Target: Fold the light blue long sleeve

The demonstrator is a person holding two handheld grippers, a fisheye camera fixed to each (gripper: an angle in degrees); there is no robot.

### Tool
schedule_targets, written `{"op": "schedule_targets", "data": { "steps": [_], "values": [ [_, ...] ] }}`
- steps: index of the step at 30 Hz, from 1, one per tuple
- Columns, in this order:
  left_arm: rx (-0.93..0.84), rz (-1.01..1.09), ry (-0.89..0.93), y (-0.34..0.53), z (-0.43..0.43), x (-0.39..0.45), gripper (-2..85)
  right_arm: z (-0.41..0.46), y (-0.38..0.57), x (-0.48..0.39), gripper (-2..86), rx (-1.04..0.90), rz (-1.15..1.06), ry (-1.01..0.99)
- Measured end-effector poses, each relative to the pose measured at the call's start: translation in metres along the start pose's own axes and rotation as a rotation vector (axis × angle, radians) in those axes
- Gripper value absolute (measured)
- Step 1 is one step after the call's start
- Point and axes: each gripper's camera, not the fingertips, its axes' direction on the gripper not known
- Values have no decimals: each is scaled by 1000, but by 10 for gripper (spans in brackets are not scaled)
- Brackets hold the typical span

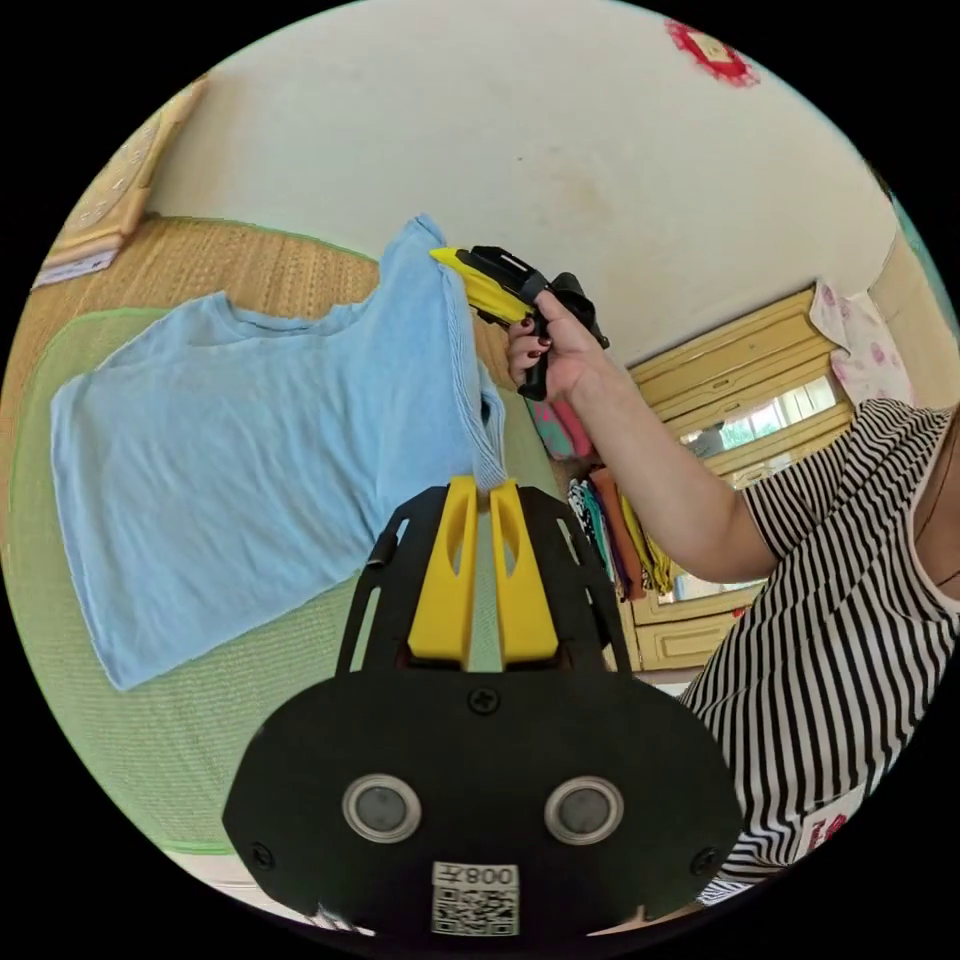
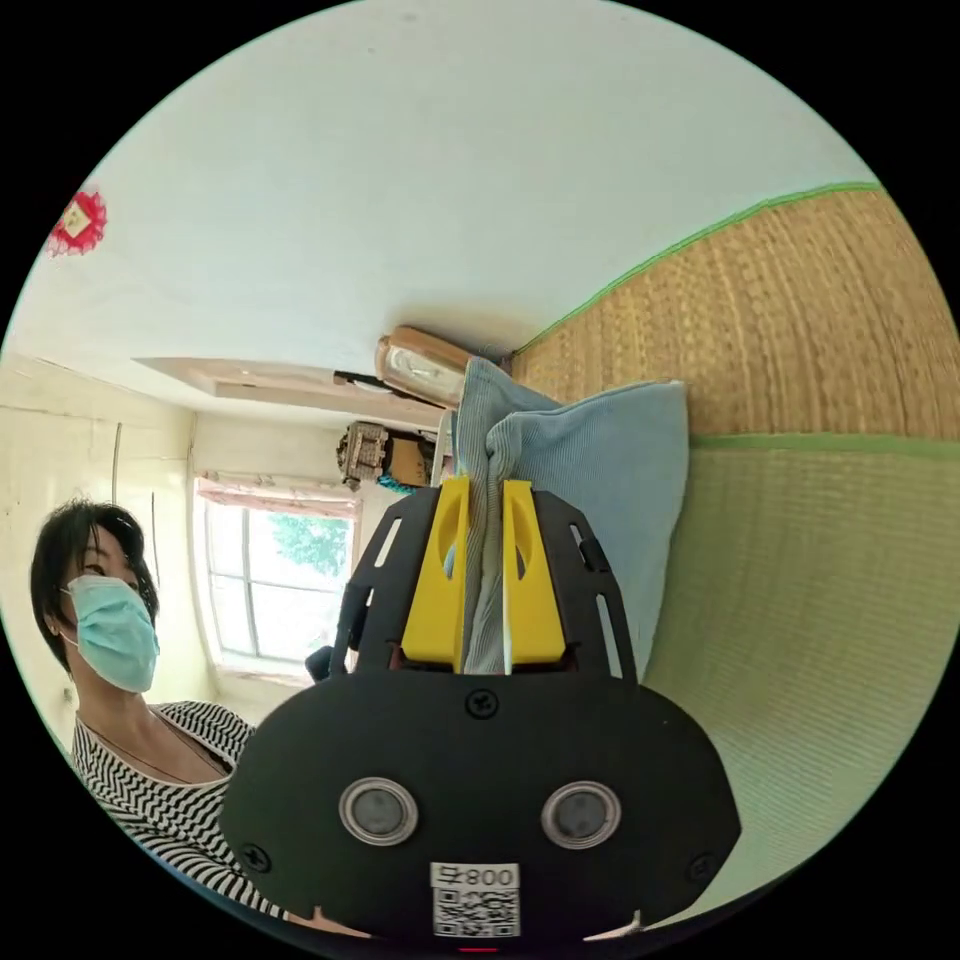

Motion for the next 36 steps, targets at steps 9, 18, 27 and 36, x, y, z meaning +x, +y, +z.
{"op": "schedule_targets", "data": {
  "steps": [9,18,27,36],
  "values": [
    [240,-320,-90,102,-70,-137,21,208,-6,-43,59,-227,-110,33],
    [324,-472,-106,166,-82,-252,22,354,0,-48,61,-328,-166,149],
    [304,-594,-96,206,-60,-350,30,460,2,-25,67,-409,-191,290],
    [381,-672,-77,260,-63,-396,56,503,1,-24,73,-465,-300,341]
  ]
}}
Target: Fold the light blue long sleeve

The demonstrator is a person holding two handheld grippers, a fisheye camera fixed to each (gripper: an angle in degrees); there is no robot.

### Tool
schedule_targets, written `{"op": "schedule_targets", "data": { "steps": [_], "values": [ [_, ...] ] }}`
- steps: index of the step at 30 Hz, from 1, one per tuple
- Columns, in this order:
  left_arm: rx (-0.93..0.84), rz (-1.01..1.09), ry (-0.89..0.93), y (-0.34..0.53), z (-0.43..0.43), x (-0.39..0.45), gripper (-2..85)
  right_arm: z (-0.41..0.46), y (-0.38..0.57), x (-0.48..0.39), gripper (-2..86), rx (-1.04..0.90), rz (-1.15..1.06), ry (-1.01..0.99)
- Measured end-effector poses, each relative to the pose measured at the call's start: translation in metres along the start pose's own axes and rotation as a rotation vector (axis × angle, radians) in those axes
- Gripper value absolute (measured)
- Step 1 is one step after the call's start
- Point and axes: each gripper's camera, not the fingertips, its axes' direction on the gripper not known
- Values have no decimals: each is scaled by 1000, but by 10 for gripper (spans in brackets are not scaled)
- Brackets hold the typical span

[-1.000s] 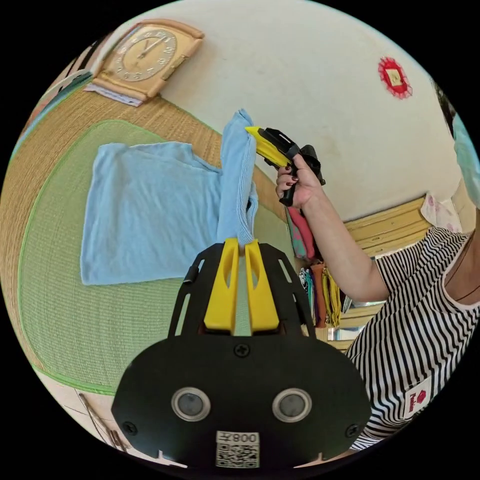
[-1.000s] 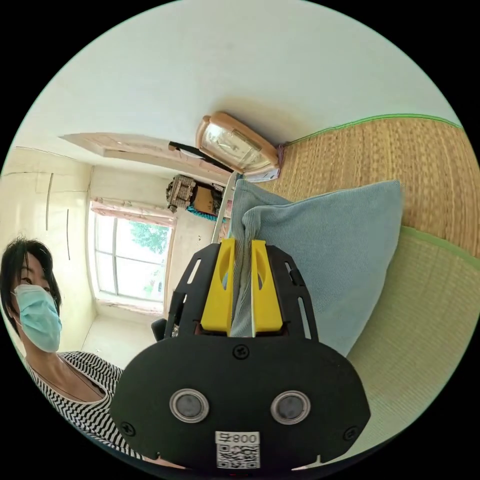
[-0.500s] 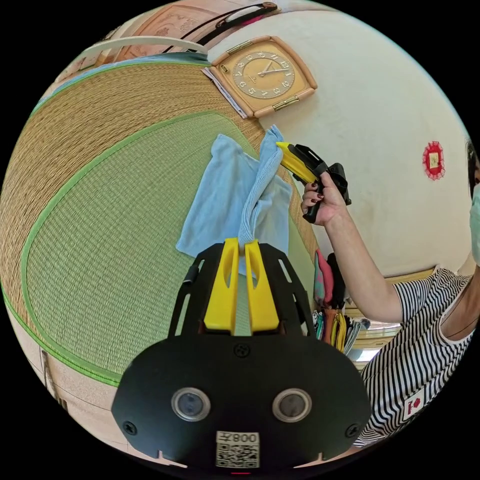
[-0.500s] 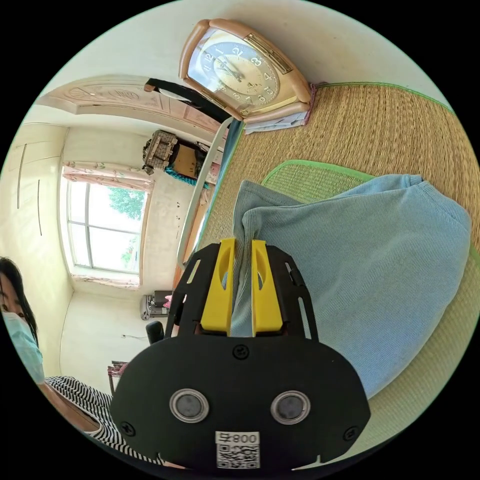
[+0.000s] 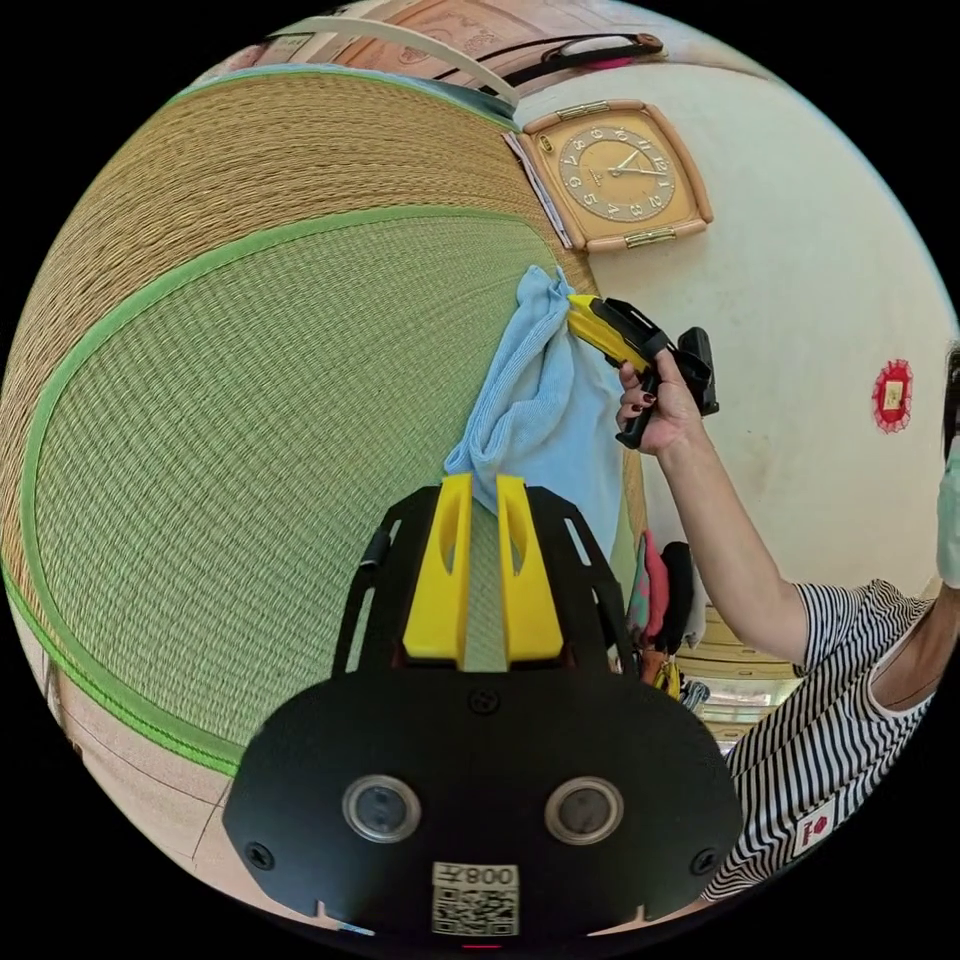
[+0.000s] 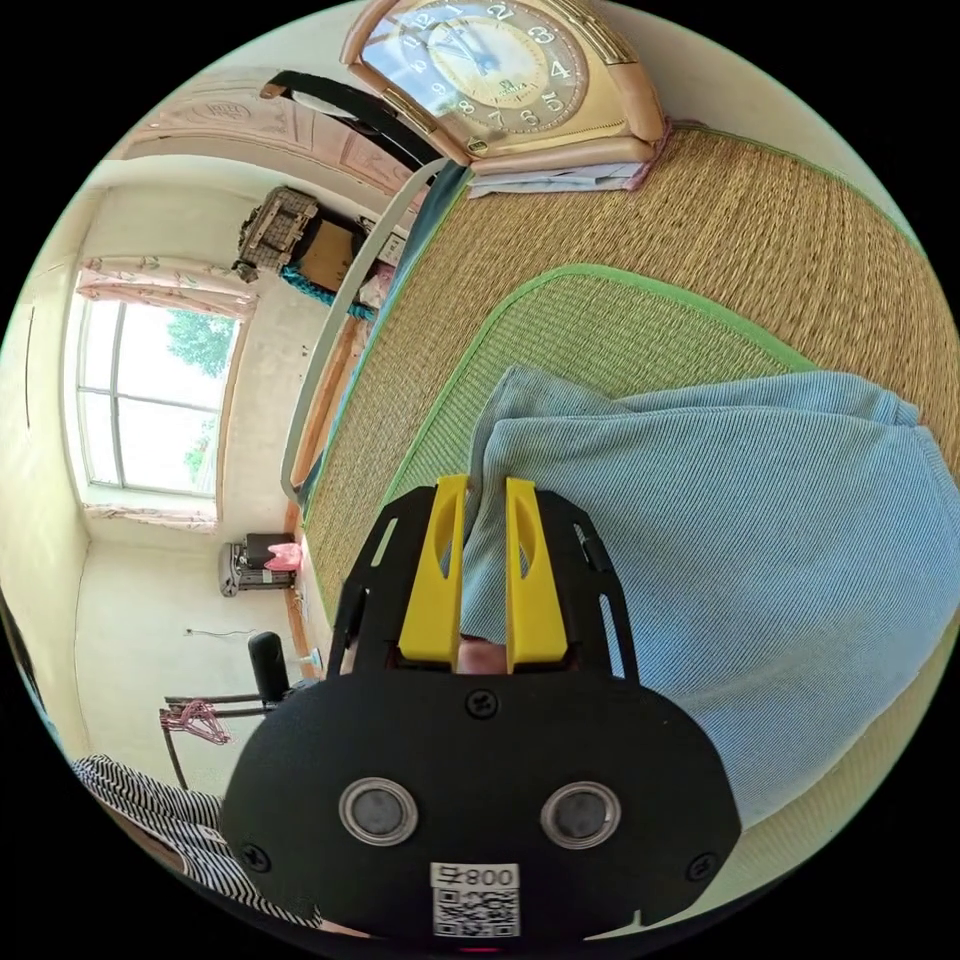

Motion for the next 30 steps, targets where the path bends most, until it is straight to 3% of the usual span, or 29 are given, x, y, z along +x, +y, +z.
{"op": "schedule_targets", "data": {
  "steps": [8,15,23,30],
  "values": [
    [-40,-97,180,14,18,-51,113,-46,42,19,95,76,-48,11],
    [-81,-129,321,1,48,-85,137,-97,156,83,118,84,201,-13],
    [-142,-135,376,-1,65,-105,140,-72,231,121,141,-30,376,-177],
    [-167,-150,406,8,71,-112,141,-52,251,127,131,-86,353,-304]
  ]
}}
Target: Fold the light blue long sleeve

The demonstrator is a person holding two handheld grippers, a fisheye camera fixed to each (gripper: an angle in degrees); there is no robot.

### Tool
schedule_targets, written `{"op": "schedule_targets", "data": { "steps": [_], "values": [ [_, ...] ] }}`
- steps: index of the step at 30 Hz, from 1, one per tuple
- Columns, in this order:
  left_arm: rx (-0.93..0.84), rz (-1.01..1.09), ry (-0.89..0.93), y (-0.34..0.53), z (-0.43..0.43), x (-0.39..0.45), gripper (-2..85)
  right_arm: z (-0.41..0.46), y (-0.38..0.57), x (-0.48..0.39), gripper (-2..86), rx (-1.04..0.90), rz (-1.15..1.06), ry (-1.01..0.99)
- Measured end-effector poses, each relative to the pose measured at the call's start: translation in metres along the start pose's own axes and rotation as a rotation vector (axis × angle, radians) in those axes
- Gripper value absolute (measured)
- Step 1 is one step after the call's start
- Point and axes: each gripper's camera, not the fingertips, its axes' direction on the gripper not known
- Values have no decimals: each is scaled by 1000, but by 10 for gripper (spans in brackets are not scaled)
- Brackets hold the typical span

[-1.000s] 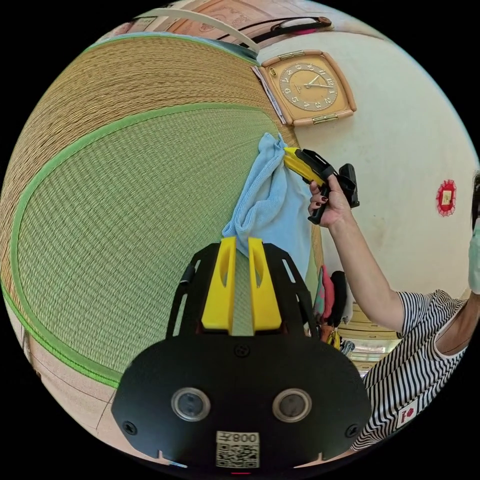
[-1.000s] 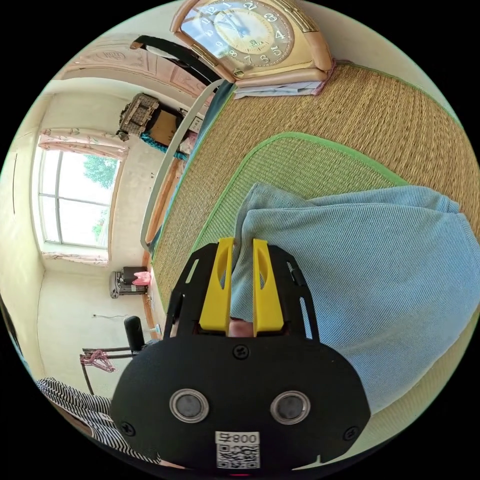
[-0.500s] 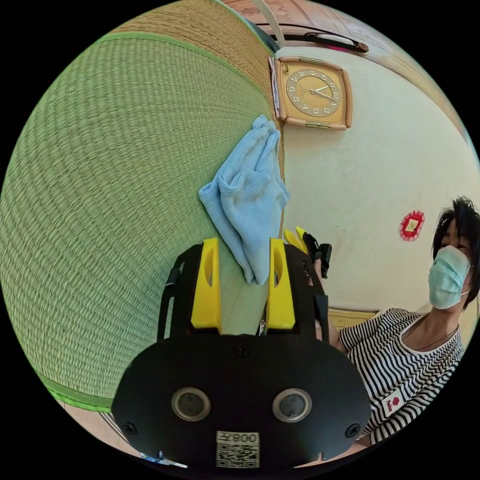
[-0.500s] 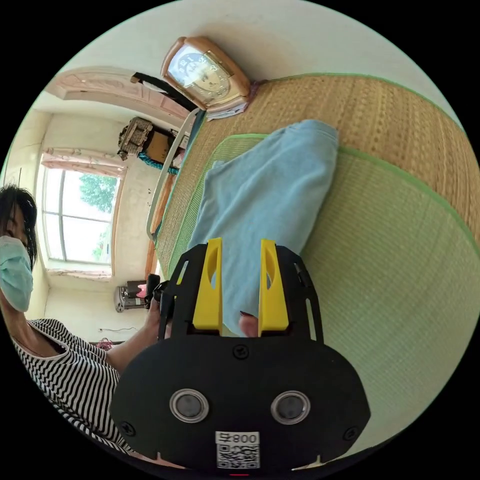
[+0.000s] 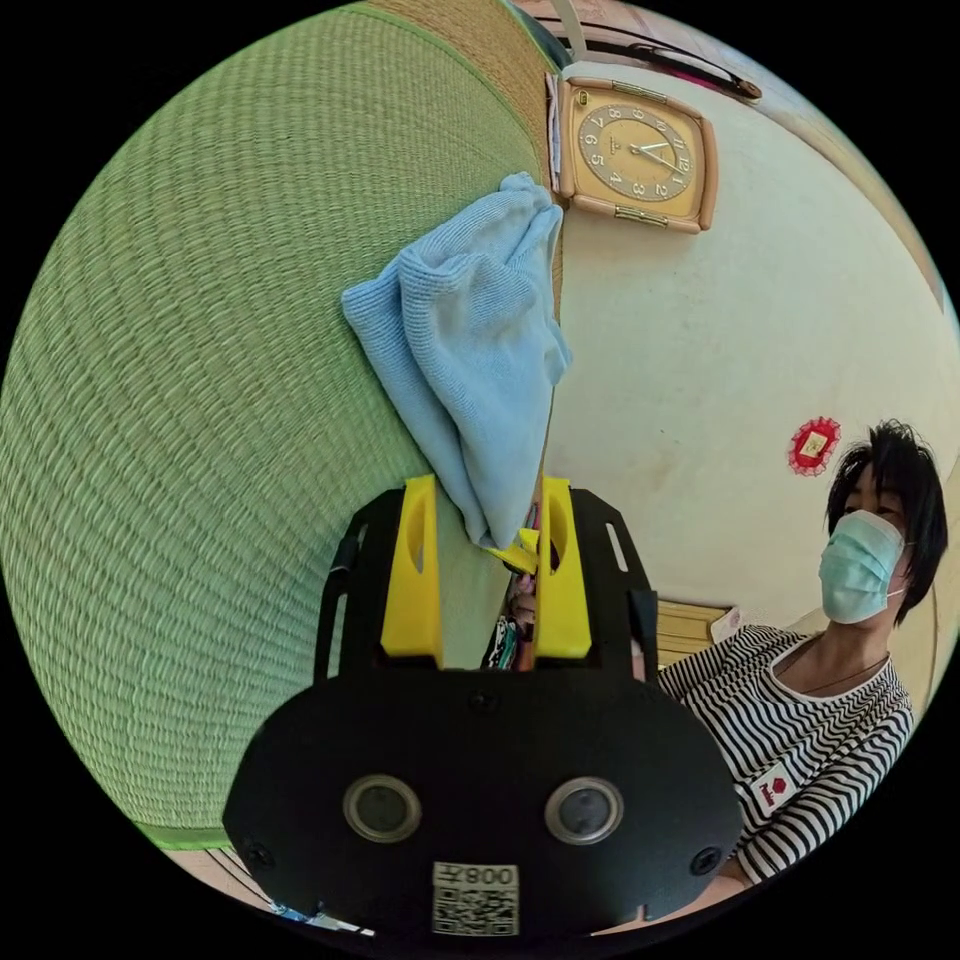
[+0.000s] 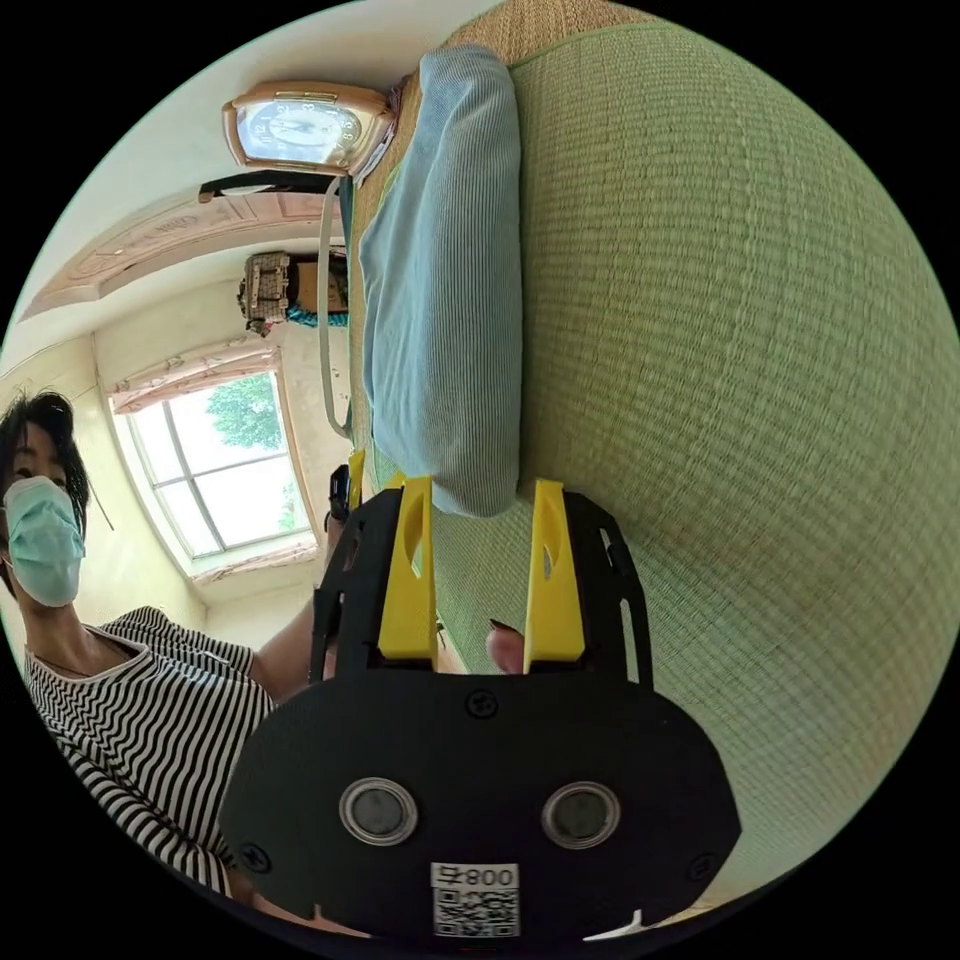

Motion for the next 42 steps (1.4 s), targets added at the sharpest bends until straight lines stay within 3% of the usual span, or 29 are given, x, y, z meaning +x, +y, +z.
{"op": "schedule_targets", "data": {
  "steps": [8,11,16,21,29,32,37,42],
  "values": [
    [6,-53,83,20,2,-11,143,-20,25,6,75,11,-4,-202],
    [84,-95,192,31,-5,-18,149,-38,36,-9,69,45,-32,-333],
    [299,-142,485,48,-18,-21,169,-64,42,-53,63,73,-139,-374],
    [429,-158,575,53,-28,-13,186,-85,54,-83,56,78,-197,-362],
    [463,-193,490,48,-46,13,165,-109,113,-80,52,84,-152,-360],
    [446,-196,447,49,-47,28,89,-119,142,-72,52,78,-116,-340],
    [415,-181,343,62,-47,82,56,-132,189,-51,49,54,-26,-325],
    [354,-88,366,67,-42,157,49,-169,241,-56,39,120,-20,-416]
  ]
}}
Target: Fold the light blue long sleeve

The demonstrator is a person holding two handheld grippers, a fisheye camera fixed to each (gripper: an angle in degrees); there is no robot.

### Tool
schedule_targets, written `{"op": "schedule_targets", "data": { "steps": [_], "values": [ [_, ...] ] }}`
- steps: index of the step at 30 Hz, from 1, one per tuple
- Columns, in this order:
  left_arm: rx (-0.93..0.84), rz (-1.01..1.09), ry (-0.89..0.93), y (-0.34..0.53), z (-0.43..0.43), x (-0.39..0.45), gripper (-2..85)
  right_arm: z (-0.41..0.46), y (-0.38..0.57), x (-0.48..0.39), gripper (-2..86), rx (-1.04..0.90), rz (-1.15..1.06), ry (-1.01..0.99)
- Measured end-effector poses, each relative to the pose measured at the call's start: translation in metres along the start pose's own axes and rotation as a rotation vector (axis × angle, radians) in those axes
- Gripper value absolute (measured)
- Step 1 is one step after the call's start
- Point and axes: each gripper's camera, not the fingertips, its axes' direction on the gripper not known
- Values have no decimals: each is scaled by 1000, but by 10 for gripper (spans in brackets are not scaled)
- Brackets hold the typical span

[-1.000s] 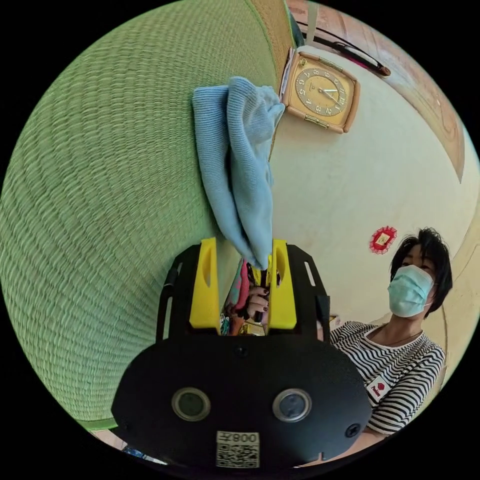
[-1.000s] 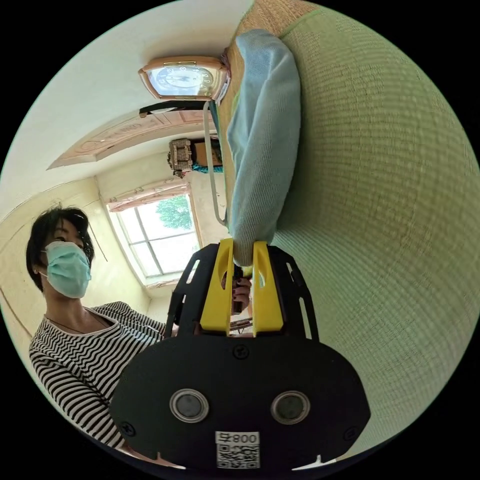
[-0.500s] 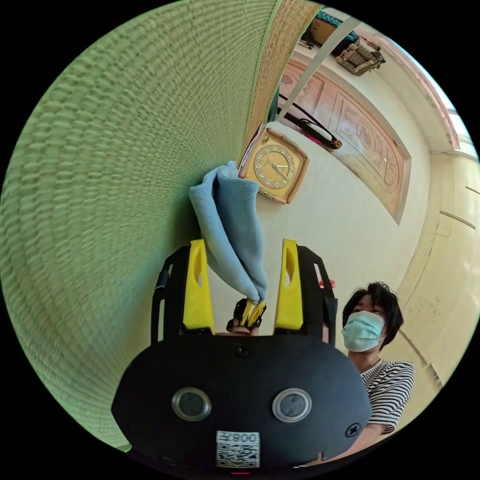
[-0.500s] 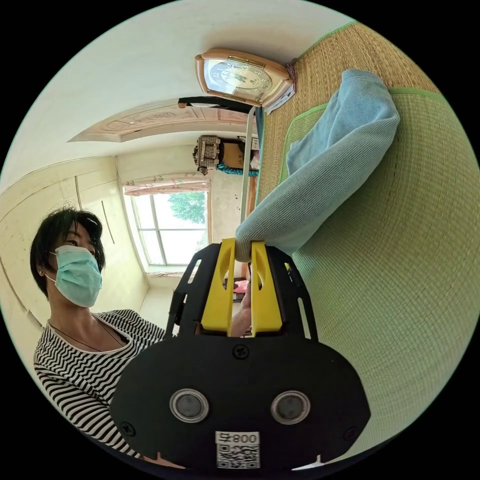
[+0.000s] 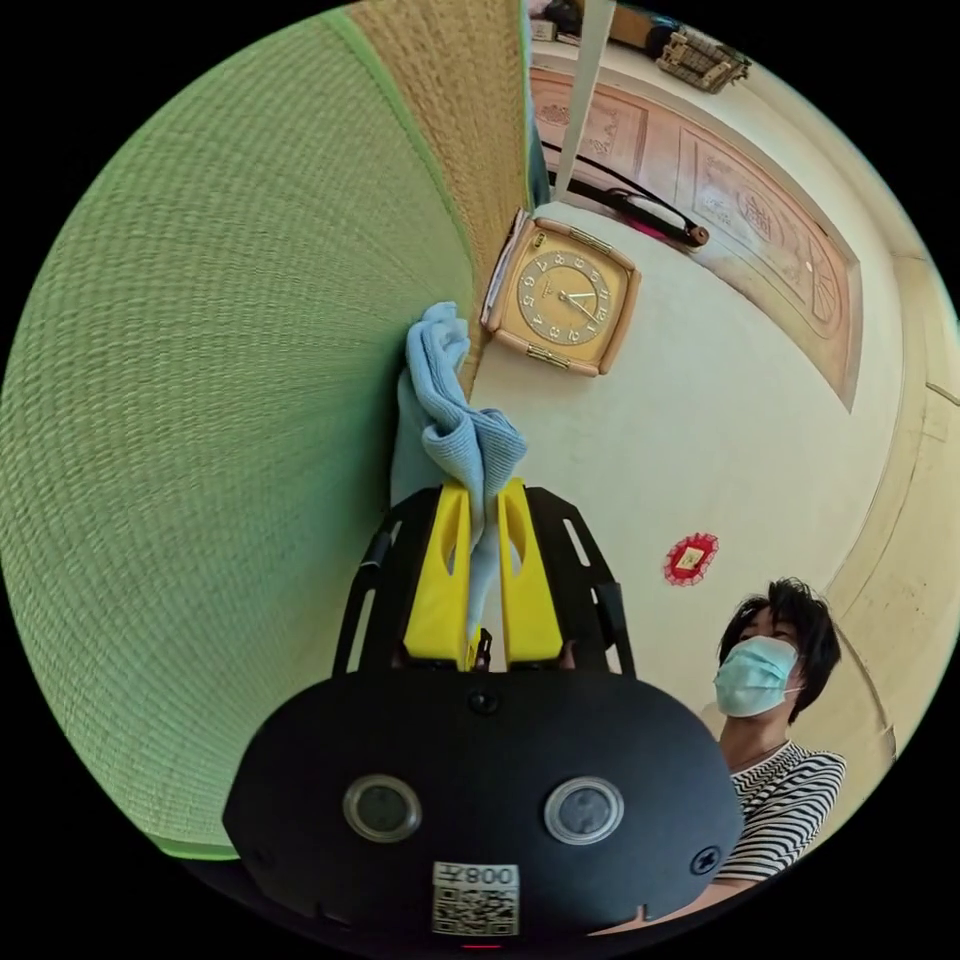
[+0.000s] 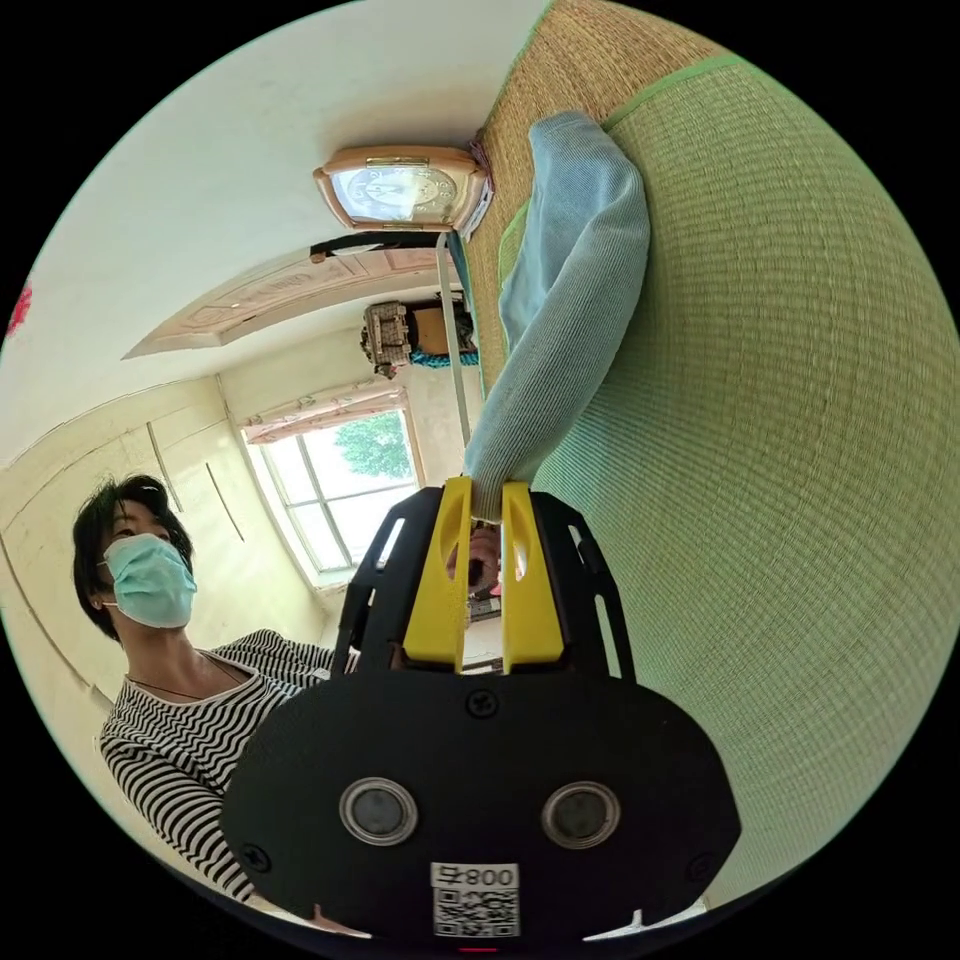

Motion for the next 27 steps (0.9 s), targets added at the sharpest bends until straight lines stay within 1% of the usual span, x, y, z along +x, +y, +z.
{"op": "schedule_targets", "data": {
  "steps": [7,11,16,21,27],
  "values": [
    [-188,193,49,43,57,145,41,-53,73,-98,23,60,-174,-8],
    [-313,229,62,85,82,208,37,-96,151,-157,16,116,-233,-23],
    [-493,169,35,162,116,270,33,-146,264,-208,12,213,-229,-10],
    [-656,81,25,230,160,304,33,-202,399,-253,12,367,-186,30],
    [-855,64,20,316,230,353,37,-262,528,-296,15,531,-180,59]
  ]
}}
